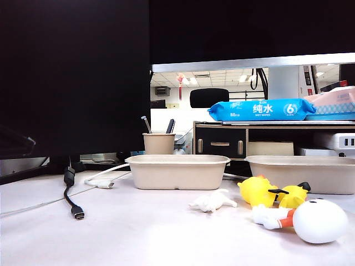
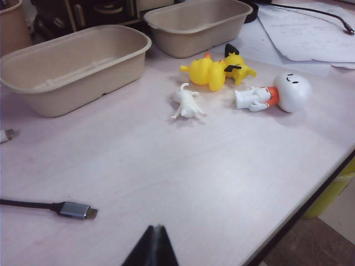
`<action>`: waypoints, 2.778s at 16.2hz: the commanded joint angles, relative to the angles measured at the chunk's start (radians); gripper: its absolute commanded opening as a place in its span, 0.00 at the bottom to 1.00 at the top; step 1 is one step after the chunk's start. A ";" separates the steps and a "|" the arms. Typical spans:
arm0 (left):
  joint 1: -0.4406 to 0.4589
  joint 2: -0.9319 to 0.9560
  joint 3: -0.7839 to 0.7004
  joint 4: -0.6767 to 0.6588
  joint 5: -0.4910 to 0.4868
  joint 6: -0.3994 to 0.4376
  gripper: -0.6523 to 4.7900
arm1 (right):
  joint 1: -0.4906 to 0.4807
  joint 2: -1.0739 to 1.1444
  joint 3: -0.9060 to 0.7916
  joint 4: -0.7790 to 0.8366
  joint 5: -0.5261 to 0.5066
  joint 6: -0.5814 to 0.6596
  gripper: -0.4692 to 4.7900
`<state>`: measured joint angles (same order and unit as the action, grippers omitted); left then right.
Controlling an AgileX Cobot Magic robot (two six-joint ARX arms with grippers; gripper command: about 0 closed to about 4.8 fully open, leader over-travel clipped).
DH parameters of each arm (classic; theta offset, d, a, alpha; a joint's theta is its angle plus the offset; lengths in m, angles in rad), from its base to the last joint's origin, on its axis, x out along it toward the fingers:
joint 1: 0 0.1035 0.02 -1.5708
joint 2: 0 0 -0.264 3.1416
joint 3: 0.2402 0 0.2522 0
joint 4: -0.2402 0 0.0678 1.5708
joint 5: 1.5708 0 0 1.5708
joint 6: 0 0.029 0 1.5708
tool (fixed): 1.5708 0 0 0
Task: Put the dolls with similar colors into the same paper box, while dolls with different colors go into separate paper boxes.
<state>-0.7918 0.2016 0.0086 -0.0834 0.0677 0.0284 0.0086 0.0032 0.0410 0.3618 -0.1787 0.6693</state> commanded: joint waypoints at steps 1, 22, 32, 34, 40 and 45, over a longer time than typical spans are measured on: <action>0.000 0.000 0.001 0.010 0.000 -0.002 0.11 | 0.001 0.034 0.122 0.037 0.001 0.065 0.09; 0.000 0.000 0.001 0.010 0.000 -0.002 0.11 | 0.759 1.667 1.149 -1.035 0.126 -0.127 0.09; 0.000 0.000 0.001 0.010 0.000 -0.002 0.11 | 0.765 1.692 1.147 -1.040 0.148 -0.280 1.00; 0.000 0.000 0.001 0.010 0.000 -0.002 0.11 | 0.758 1.706 1.148 -1.023 0.157 -0.352 1.00; 0.000 0.000 0.001 0.010 0.000 -0.002 0.11 | 0.754 1.744 1.147 -1.023 0.189 -0.529 1.00; 0.000 0.000 0.001 0.010 0.000 -0.002 0.11 | 0.714 1.779 1.147 -1.022 0.251 -0.596 1.00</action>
<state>-0.7921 0.2008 0.0086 -0.0830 0.0677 0.0284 0.7284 1.7756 1.1854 -0.6670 0.0612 0.0772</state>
